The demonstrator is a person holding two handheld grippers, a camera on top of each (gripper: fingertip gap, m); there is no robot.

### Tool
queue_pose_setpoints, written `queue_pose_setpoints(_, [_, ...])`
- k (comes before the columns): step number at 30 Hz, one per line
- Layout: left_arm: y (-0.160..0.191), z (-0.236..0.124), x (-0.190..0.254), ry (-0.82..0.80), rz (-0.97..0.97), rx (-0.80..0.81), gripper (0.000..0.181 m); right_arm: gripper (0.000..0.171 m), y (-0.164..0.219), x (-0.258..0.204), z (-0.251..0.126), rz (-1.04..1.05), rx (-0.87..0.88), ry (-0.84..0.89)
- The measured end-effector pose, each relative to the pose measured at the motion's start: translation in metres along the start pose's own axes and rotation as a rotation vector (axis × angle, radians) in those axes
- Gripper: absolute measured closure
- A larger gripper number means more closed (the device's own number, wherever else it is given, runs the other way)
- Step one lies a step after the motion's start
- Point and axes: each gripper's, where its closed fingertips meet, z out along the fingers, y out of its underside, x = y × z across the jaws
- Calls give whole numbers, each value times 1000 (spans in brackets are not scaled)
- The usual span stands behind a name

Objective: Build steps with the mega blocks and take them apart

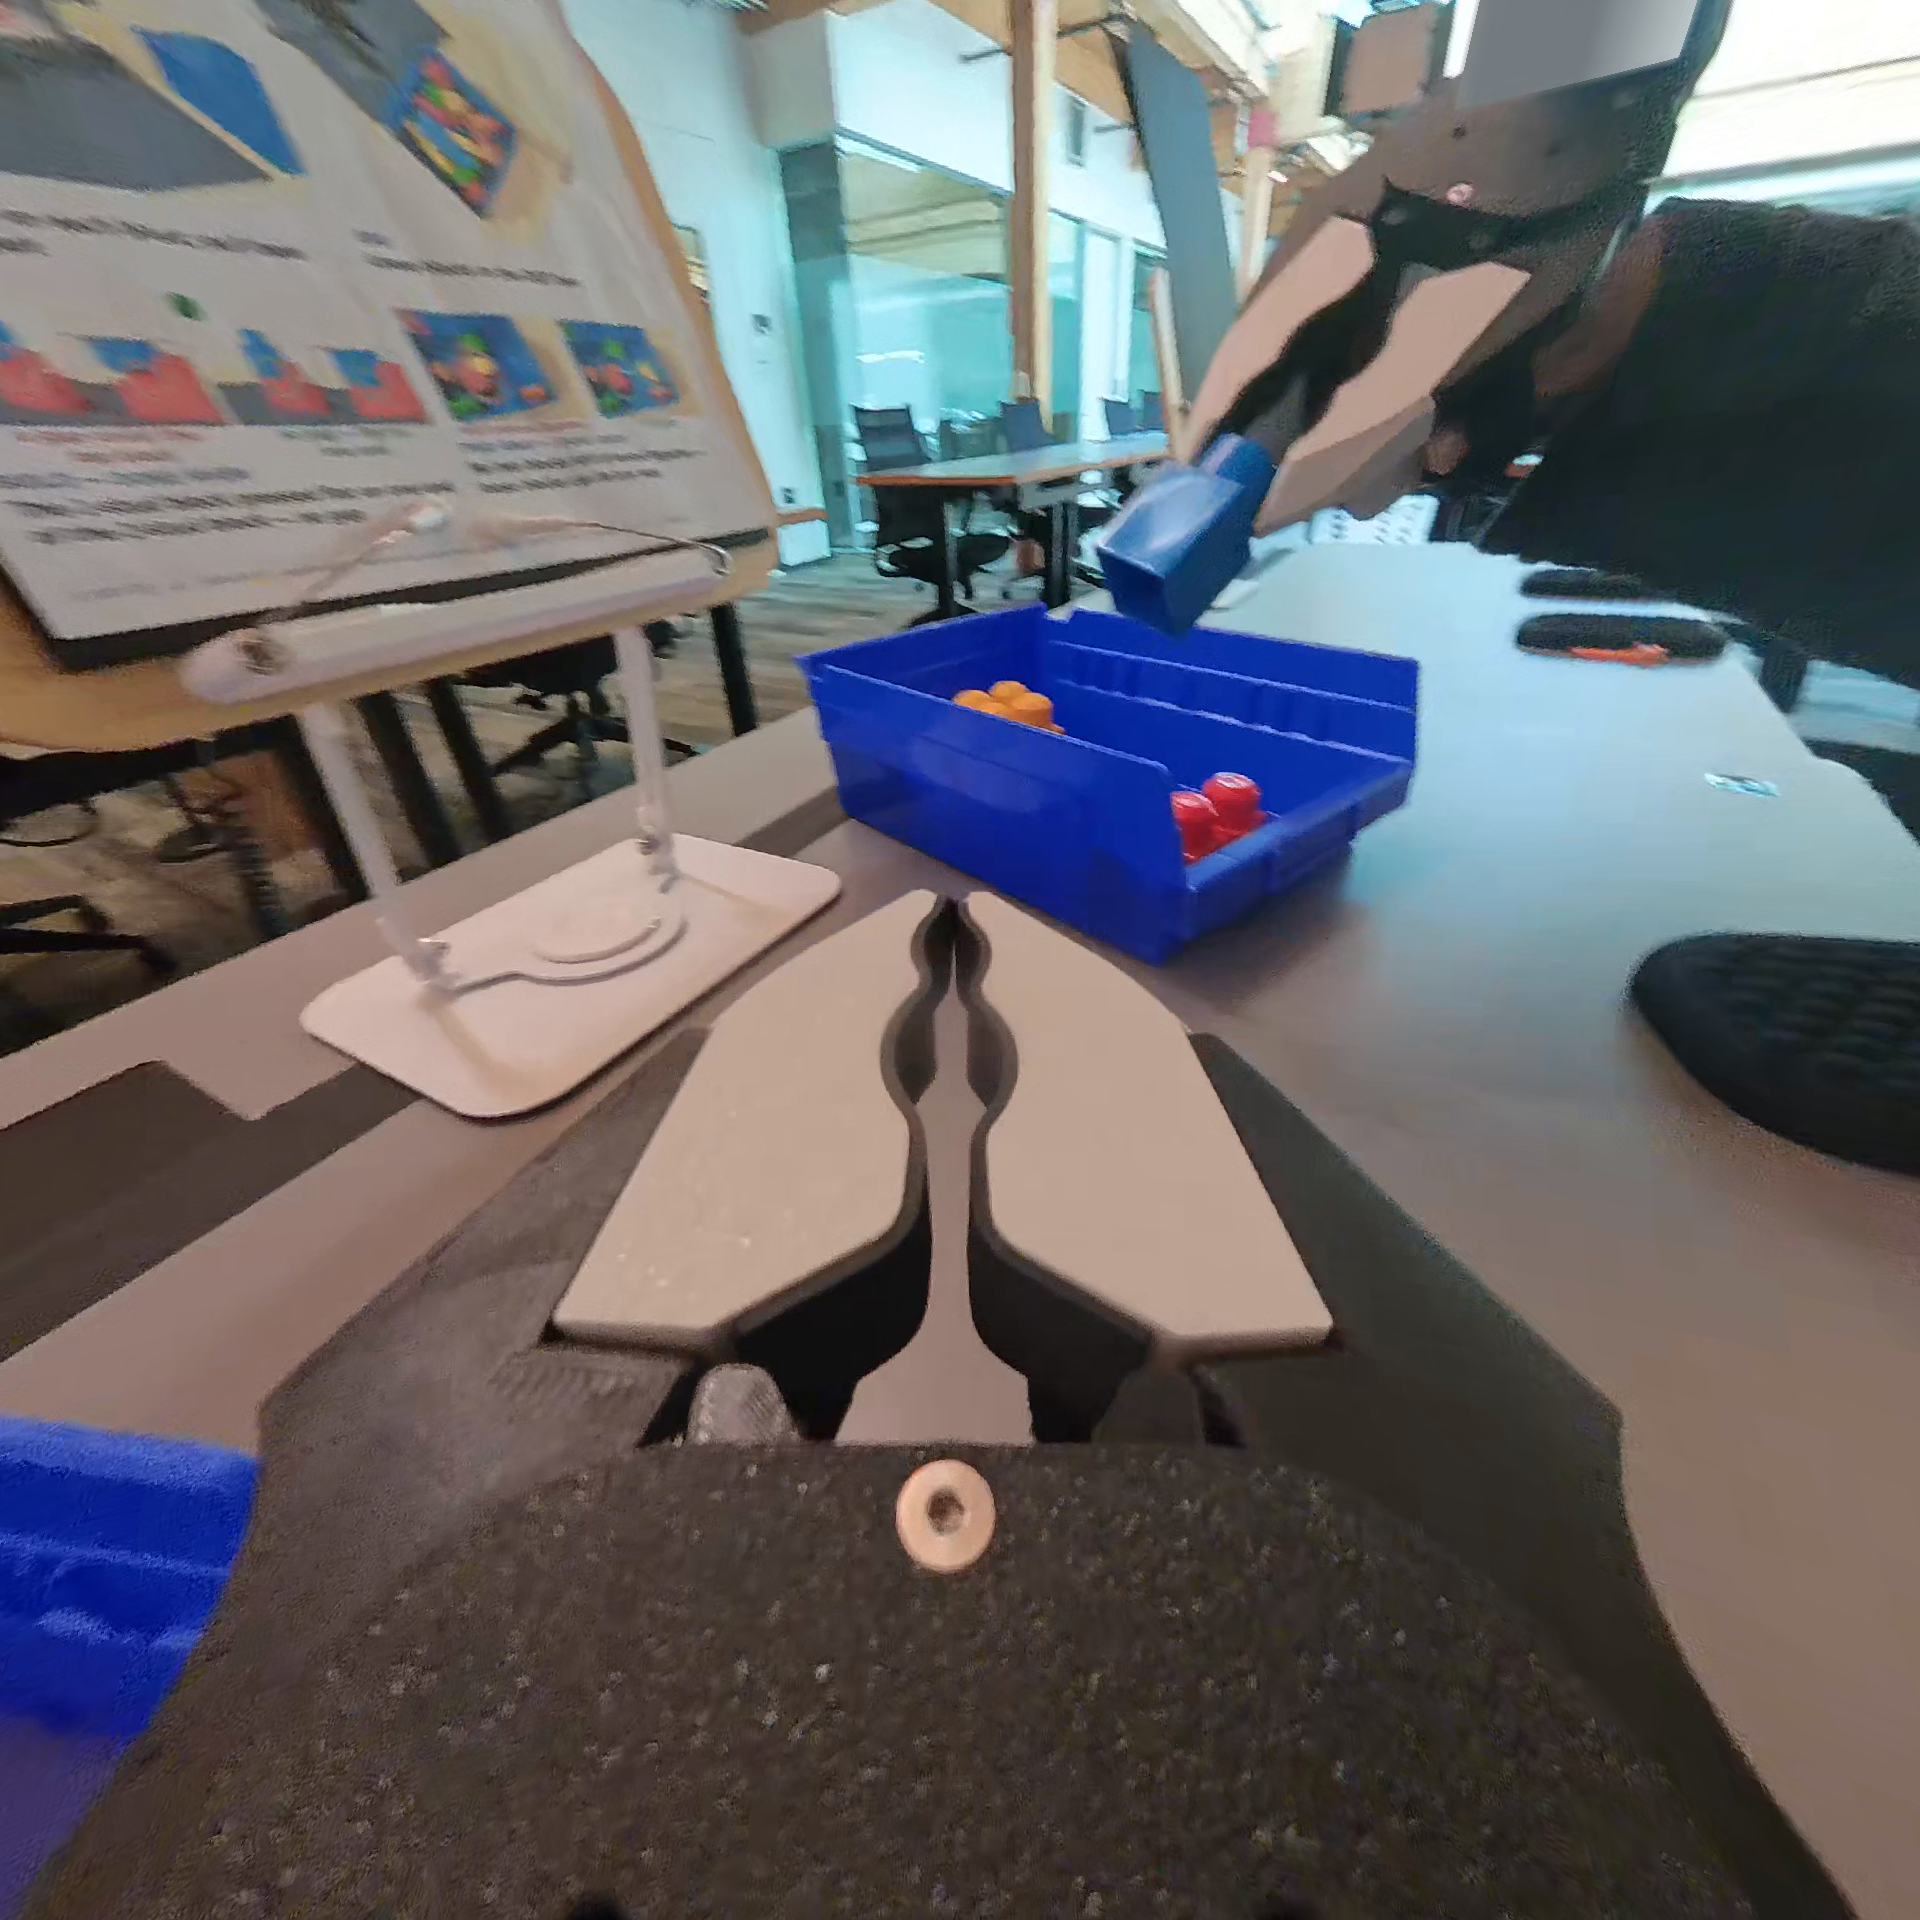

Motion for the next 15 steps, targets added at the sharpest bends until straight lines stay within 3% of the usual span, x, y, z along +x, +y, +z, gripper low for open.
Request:
queue_pose_setpoints(4, [-7,-5,-18,-122,17,44,181,142,53,32,-19,2,-270,19])
queue_pose_setpoints(9, [-6,-6,-24,-160,27,44,181,142,127,40,-27,30,-571,-38])
queue_pose_setpoints(15, [-4,-6,-28,-180,35,38,181,142,178,15,-10,18,-729,-149])
